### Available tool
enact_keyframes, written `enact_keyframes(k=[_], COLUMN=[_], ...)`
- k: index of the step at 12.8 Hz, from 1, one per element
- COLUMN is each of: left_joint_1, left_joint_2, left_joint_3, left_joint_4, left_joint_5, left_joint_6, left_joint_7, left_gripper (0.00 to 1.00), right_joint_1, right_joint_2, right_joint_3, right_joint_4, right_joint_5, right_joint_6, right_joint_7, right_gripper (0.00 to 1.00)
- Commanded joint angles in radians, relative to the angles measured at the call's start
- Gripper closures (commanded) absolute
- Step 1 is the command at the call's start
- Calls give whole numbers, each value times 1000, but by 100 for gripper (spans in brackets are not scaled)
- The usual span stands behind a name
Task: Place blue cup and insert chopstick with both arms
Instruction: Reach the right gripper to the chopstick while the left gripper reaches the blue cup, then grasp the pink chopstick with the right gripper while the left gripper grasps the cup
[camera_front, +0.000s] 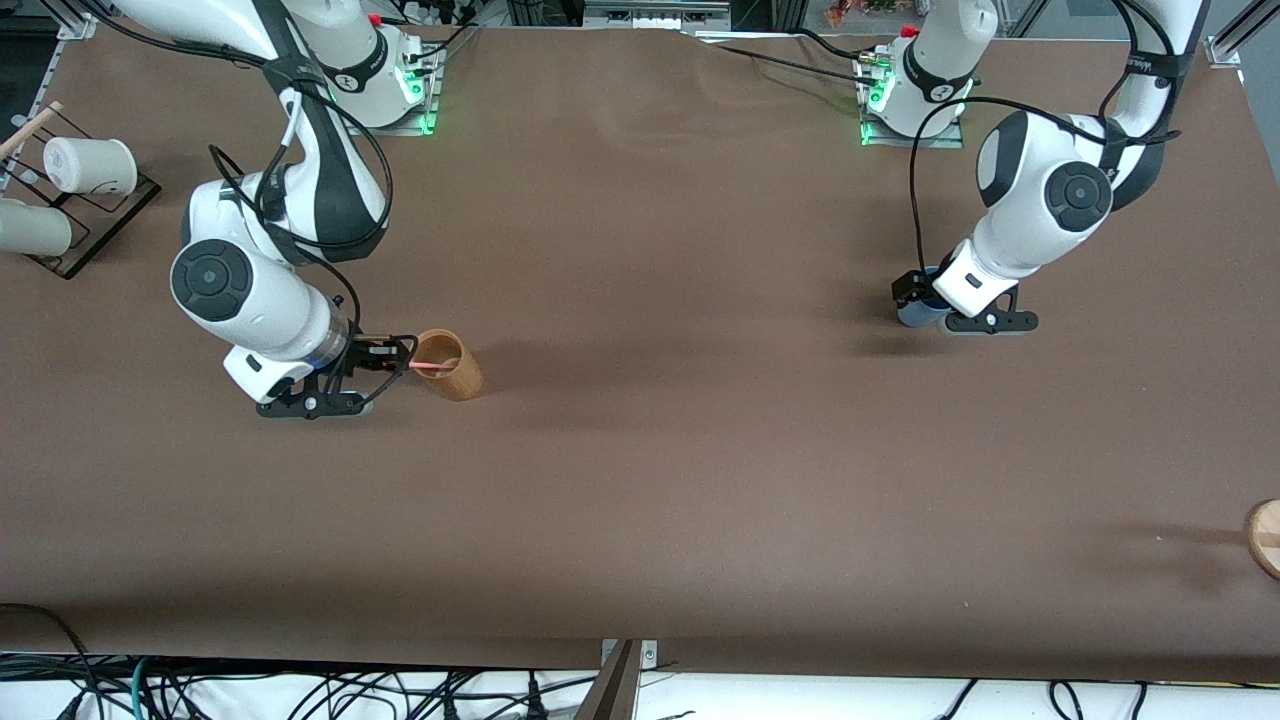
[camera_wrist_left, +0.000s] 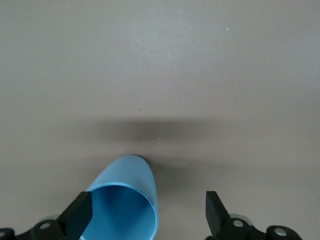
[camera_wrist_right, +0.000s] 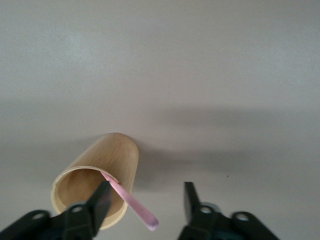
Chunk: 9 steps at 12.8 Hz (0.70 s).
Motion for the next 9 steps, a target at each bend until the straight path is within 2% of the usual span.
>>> enact_keyframes(k=[1,7,9], left_joint_1=[1,-7,-7], left_joint_2=[-68,-60,-42], left_joint_3=[-11,-13,-14], left_joint_4=[-71,-211,-220], left_joint_5=[20,20,20], left_joint_6=[33,249,277], left_joint_7=[4,-2,-5], left_gripper=[0,0,1], right_joint_1=[4,13,17], right_joint_2=[-15,-15,-9], right_joint_3=[2,8,8], right_joint_4=[-24,-33,-27], right_joint_5=[13,13,14], right_joint_6=[15,18,22], right_joint_7=[15,52,50], right_gripper=[46,76,85])
